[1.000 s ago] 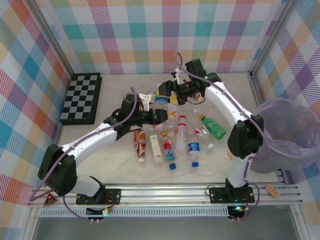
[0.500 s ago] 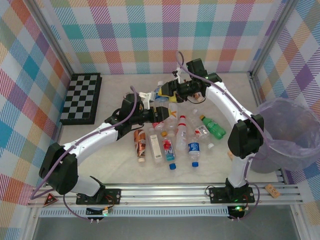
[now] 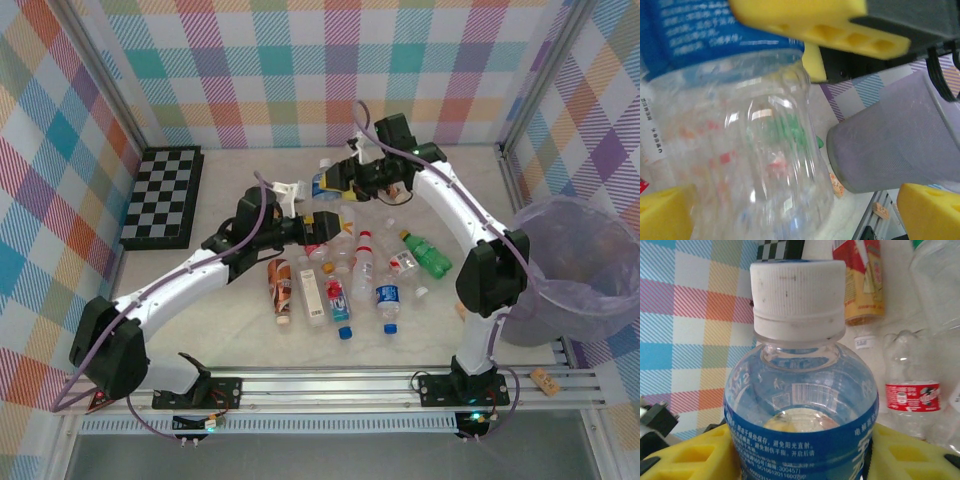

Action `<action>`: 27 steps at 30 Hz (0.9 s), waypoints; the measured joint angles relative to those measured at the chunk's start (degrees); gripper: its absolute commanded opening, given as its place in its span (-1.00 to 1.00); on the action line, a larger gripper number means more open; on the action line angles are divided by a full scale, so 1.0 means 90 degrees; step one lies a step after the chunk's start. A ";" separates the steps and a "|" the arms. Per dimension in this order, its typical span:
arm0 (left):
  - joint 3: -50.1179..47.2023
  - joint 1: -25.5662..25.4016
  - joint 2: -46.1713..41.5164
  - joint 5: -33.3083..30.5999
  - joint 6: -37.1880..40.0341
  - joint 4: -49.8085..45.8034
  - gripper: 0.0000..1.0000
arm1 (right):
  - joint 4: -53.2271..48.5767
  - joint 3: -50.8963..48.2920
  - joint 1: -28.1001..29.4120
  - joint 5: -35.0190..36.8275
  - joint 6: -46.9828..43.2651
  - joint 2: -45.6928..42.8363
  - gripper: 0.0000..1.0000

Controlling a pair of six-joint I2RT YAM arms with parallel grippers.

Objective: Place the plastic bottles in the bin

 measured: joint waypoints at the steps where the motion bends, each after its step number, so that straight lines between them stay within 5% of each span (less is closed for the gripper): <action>1: 0.0000 0.0000 -0.0095 -0.0024 0.0036 -0.0068 0.99 | -0.0114 0.0121 -0.0061 0.0134 -0.0083 -0.0007 0.04; 7: -0.0049 0.0000 -0.0551 -0.0270 0.0255 -0.0335 0.99 | -0.1122 0.1115 -0.0500 0.1375 -0.0607 -0.0219 0.02; 14: -0.0017 0.0134 -0.0114 -0.0466 0.0323 -0.0692 0.99 | -0.2606 0.1957 -0.1039 0.3750 -0.1205 -0.1501 0.01; 21: 0.0141 0.0447 0.0403 -0.0260 0.0316 -0.0959 0.99 | -0.3747 0.1960 -0.2414 0.5605 -0.1353 -0.3089 -0.01; 27: 0.0648 0.0682 0.0738 -0.0148 0.0270 -0.1214 0.99 | -0.3976 0.1217 -0.4223 0.5952 -0.1661 -0.3704 -0.03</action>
